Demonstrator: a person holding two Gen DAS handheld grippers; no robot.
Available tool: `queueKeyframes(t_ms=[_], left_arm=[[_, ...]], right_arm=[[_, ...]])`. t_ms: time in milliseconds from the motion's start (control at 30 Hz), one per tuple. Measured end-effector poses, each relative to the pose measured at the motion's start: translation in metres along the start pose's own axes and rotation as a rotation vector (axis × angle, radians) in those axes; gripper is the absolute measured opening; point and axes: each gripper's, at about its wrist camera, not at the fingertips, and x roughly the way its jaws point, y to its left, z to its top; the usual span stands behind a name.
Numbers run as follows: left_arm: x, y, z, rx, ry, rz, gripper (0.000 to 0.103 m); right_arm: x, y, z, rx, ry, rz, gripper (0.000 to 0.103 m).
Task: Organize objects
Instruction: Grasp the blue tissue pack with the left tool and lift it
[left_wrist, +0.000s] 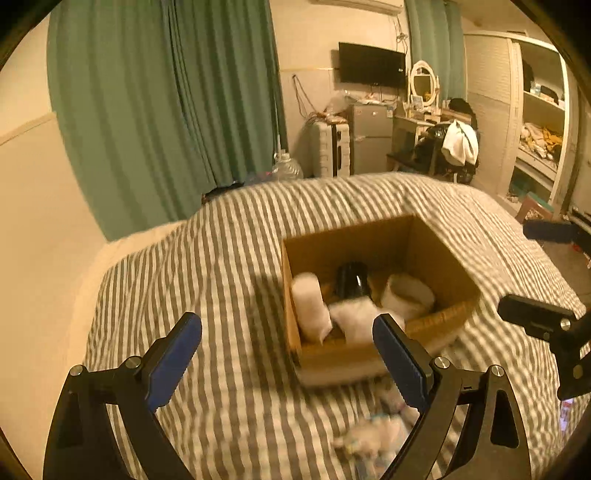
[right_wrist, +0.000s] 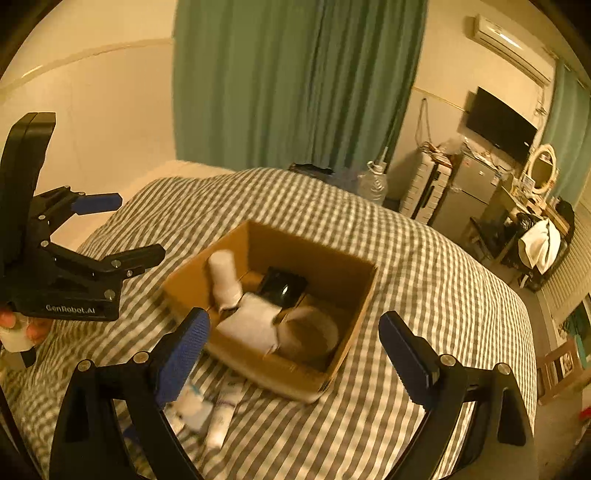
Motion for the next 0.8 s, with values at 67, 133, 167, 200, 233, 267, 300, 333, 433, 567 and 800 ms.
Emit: queueKeyframes(t_ms=[67,133,167,200,233,267,300,333,433,567,800], left_arm=[[-0.006,-0.007,-0.022,-0.005,0.006,0.010,0.096],[-0.006,-0.013,-0.039,-0.011,0.017,0.018,0.096],[-0.007,-0.017,-0.049,-0.016,0.028,0.015,0.096],[-0.006,-0.023,-0.061,-0.023,0.047,-0.007,0.096],[-0.005,-0.027,-0.069,-0.022,0.064,-0.021,0.096],[-0.004,-0.033,-0.080,-0.018,0.080,-0.027,0.096],[-0.002,-0.038,-0.086,-0.009,0.091,-0.035,0.096],[-0.001,-0.043,-0.094,0.004,0.107,-0.046,0.096],[0.010,-0.055,-0.116,-0.007,0.156,-0.053,0.096],[0.024,-0.075,-0.132,0.063,0.202,-0.044,0.096],[0.053,-0.099,-0.149,0.135,0.313,-0.085,0.093]], right_arm=[[-0.003,0.006,-0.011,-0.021,0.007,0.012,0.093],[-0.005,0.013,-0.025,-0.037,0.013,0.019,0.093],[-0.004,0.015,-0.030,-0.043,0.017,0.027,0.093],[-0.001,0.019,-0.035,-0.049,0.022,0.034,0.093],[0.002,0.023,-0.042,-0.055,0.037,0.030,0.093],[0.005,0.025,-0.047,-0.059,0.054,0.024,0.093],[0.008,0.027,-0.052,-0.060,0.067,0.025,0.093],[0.010,0.028,-0.058,-0.058,0.076,0.038,0.093],[0.021,0.030,-0.072,-0.043,0.109,0.062,0.093],[0.030,0.036,-0.085,-0.041,0.132,0.059,0.093],[0.035,0.032,-0.092,-0.012,0.136,0.069,0.093]])
